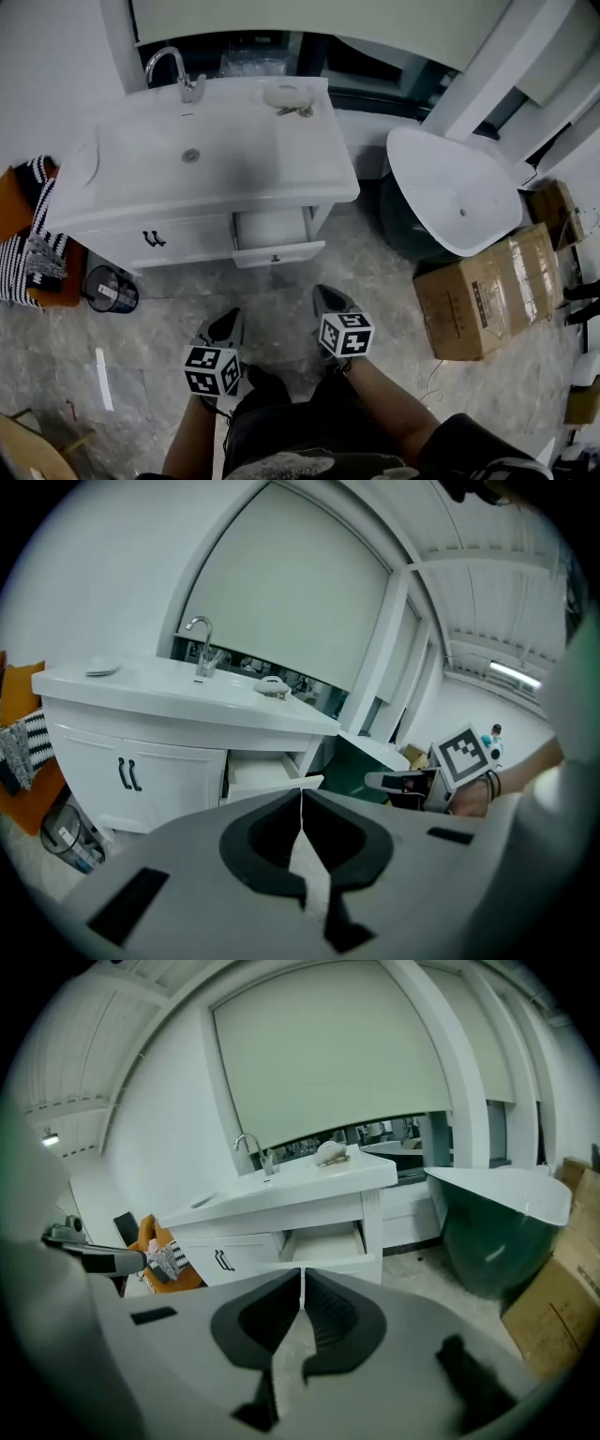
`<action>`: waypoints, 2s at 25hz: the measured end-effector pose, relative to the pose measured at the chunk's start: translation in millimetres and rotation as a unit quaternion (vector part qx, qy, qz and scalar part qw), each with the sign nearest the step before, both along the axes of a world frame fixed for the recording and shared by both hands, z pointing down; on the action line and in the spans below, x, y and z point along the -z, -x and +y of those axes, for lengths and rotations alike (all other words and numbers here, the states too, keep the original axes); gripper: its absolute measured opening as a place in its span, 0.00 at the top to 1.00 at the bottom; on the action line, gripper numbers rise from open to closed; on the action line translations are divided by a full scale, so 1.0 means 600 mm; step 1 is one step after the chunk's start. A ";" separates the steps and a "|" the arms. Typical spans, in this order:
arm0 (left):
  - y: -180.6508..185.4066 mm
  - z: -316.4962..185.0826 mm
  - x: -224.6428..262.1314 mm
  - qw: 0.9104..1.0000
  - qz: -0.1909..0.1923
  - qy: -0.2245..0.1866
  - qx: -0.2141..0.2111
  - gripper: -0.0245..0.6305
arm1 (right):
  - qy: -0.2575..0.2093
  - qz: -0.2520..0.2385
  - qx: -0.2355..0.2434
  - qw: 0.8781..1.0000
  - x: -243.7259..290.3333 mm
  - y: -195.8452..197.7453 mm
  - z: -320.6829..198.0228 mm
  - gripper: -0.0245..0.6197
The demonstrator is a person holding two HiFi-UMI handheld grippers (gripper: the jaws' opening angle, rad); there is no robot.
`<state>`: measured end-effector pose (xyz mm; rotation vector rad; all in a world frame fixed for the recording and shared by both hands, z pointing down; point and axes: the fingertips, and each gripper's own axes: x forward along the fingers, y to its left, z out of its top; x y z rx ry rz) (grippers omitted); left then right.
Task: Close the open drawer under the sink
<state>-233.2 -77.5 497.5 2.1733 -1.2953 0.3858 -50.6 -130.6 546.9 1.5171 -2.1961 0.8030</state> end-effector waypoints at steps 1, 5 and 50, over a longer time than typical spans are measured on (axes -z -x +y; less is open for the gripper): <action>0.004 0.002 -0.010 1.000 0.002 0.003 -0.007 0.94 | 0.004 0.005 -0.006 1.000 -0.009 0.004 0.006 0.92; 0.025 -0.003 -0.052 1.000 0.011 0.020 -0.013 0.94 | 0.015 0.026 -0.012 0.999 -0.048 0.026 0.013 0.92; 0.110 -0.212 -0.327 0.992 -0.013 0.104 0.077 0.94 | 0.099 0.052 -0.018 0.994 -0.403 0.119 -0.245 0.75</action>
